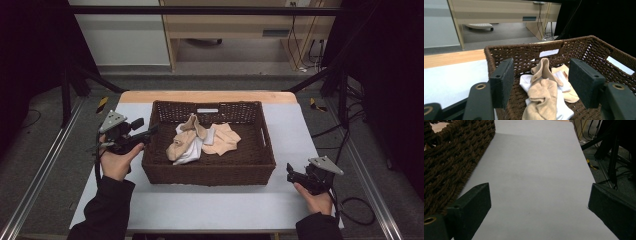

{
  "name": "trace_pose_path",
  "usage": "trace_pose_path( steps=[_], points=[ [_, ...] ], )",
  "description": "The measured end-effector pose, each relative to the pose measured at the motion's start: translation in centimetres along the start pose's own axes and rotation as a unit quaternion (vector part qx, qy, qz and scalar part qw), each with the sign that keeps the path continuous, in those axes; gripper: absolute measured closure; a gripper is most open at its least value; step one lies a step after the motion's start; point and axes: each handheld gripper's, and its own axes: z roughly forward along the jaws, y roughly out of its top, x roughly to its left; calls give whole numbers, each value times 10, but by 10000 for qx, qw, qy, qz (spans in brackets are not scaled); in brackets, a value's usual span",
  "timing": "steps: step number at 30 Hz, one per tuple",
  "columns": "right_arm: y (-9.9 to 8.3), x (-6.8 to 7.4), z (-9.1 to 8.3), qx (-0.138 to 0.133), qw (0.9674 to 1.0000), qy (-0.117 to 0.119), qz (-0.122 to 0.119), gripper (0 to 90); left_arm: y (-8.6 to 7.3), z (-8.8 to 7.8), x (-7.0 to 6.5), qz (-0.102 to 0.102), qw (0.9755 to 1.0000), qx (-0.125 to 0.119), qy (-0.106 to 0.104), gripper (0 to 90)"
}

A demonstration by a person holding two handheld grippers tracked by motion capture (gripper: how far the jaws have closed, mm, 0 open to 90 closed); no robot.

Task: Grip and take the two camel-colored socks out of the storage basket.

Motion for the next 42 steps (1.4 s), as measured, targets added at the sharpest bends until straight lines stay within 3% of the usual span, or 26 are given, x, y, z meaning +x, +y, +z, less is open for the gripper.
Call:
trace_pose_path(
  steps=[10,26,32,35,38,42],
  points=[
    [0,0,0,-8,10000,-19,-9,48,11,19,-12,142,9999,-22,20,398],
    [1,-1,0,-43,10000,-55,1,47,16,67,-26,370,9988,297,107,366],
    [1,-2,0,-45,10000,-51,-1,47,10,84,-26,497,9973,492,228,355],
    [0,-2,1,-32,10000,-48,-32,46,3,93,-27,703,9951,637,268,345],
    [0,-1,1,-28,10000,-41,-29,46,-1,98,-28,731,9945,708,235,346],
    [0,-2,0,-34,10000,-58,-30,46,-9,109,-32,796,9920,947,241,346]
  ],
)
